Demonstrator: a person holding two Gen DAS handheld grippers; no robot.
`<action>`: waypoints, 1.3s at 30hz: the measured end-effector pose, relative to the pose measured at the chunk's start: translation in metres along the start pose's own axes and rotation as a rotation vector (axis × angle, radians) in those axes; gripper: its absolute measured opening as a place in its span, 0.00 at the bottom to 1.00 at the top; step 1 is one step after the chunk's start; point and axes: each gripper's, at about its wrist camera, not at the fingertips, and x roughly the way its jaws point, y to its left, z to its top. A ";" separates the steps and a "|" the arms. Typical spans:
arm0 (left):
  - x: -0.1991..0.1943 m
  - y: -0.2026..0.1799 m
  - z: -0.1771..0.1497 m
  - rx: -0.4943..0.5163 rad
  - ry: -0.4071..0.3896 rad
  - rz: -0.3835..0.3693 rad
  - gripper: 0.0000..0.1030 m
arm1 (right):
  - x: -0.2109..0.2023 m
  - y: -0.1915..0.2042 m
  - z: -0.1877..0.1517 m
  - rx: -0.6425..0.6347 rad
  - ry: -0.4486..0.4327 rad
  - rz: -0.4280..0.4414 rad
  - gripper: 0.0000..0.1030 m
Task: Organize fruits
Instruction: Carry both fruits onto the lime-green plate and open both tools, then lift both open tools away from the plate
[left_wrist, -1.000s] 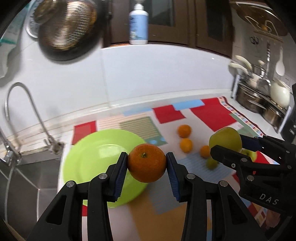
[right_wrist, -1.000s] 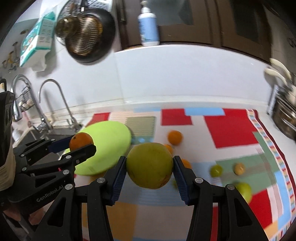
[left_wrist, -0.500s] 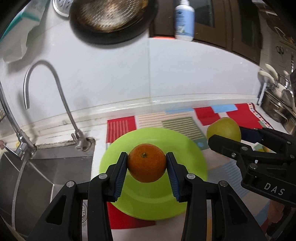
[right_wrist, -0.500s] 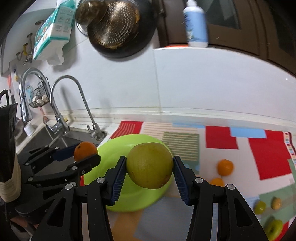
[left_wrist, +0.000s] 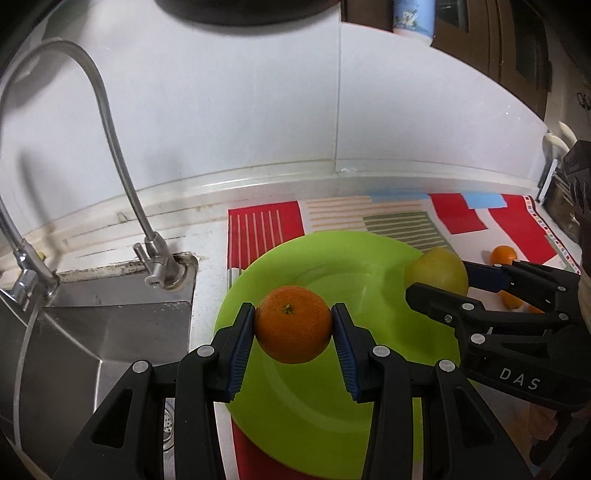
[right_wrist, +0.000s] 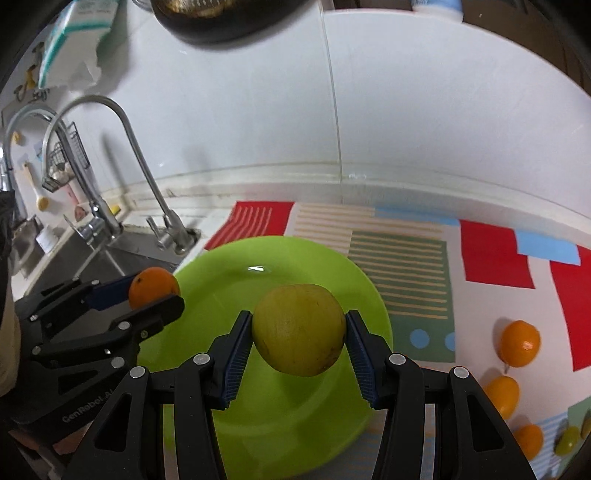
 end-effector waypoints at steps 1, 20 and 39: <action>0.004 0.001 0.000 0.000 0.005 -0.004 0.41 | 0.003 -0.001 0.000 -0.001 0.005 -0.002 0.50; -0.012 0.002 0.000 -0.021 -0.004 0.041 0.63 | -0.012 -0.004 0.003 0.004 -0.068 -0.056 0.54; -0.116 -0.030 -0.016 -0.018 -0.169 0.010 0.74 | -0.130 0.011 -0.039 0.039 -0.206 -0.180 0.67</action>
